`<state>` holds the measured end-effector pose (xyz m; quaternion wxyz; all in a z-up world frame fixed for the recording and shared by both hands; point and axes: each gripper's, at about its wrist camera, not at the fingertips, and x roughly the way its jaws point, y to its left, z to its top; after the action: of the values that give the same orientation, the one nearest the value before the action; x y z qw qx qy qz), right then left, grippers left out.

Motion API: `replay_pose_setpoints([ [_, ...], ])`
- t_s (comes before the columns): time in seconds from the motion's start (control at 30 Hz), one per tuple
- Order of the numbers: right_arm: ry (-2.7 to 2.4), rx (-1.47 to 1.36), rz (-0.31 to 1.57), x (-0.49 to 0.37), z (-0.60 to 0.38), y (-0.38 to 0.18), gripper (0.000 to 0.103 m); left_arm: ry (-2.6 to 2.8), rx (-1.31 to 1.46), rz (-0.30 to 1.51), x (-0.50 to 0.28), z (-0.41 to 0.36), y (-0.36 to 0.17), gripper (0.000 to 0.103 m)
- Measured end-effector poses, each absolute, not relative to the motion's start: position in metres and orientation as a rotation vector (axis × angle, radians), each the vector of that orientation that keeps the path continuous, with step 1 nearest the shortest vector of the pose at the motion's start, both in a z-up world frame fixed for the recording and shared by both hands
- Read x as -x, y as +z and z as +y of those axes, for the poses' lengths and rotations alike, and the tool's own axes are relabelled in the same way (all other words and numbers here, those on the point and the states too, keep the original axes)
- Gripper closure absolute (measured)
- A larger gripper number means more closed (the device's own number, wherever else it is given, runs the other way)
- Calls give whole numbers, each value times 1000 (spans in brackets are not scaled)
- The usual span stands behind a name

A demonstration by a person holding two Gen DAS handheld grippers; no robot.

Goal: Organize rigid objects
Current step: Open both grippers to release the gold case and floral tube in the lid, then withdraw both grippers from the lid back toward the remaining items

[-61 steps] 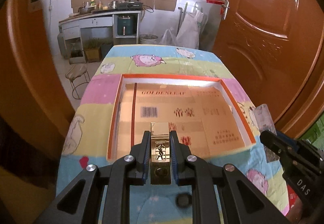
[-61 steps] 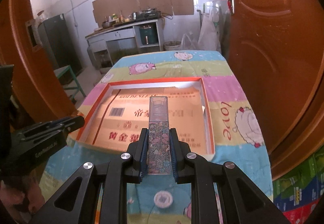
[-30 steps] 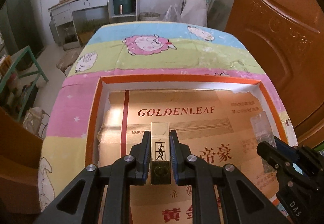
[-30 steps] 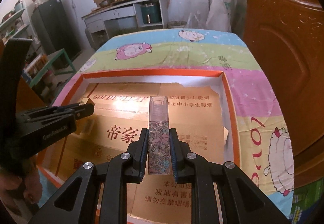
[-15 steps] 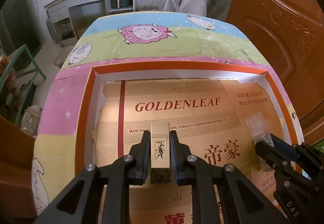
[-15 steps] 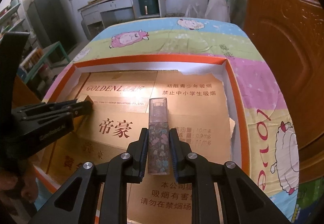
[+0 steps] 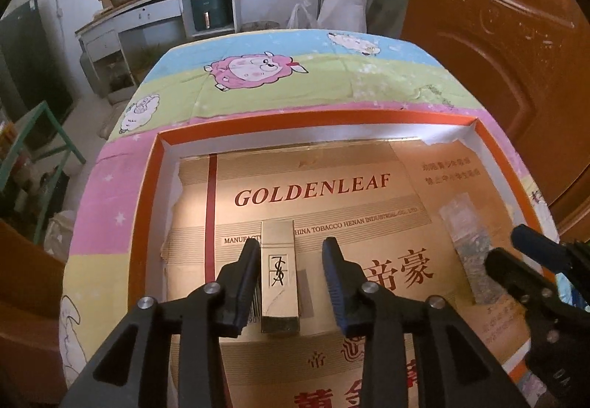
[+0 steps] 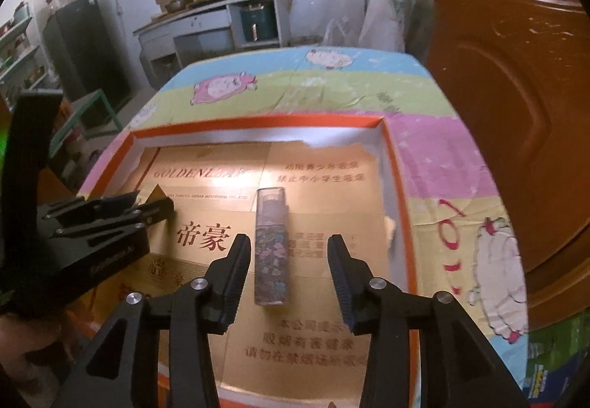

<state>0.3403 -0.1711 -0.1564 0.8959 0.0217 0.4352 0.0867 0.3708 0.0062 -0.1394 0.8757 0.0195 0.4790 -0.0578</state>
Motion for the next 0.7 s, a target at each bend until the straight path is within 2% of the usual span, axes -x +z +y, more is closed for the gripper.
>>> replay_pose_setpoints([
  [0.1, 174, -70, 890, -330, -178, -149, 58, -135, 1, 992, -367, 12, -134, 65],
  [0.2, 169, -82, 882, -316, -182, -143, 58, -130, 14, 938, -357, 14, -120, 41],
  [0.23, 169, -86, 880, -312, -183, -141, 58, -132, 15, 919, -353, 15, -114, 39],
  [0.7, 171, -81, 810, -239, -187, -104, 58, -194, 63, 824, -280, 21, -63, 39],
])
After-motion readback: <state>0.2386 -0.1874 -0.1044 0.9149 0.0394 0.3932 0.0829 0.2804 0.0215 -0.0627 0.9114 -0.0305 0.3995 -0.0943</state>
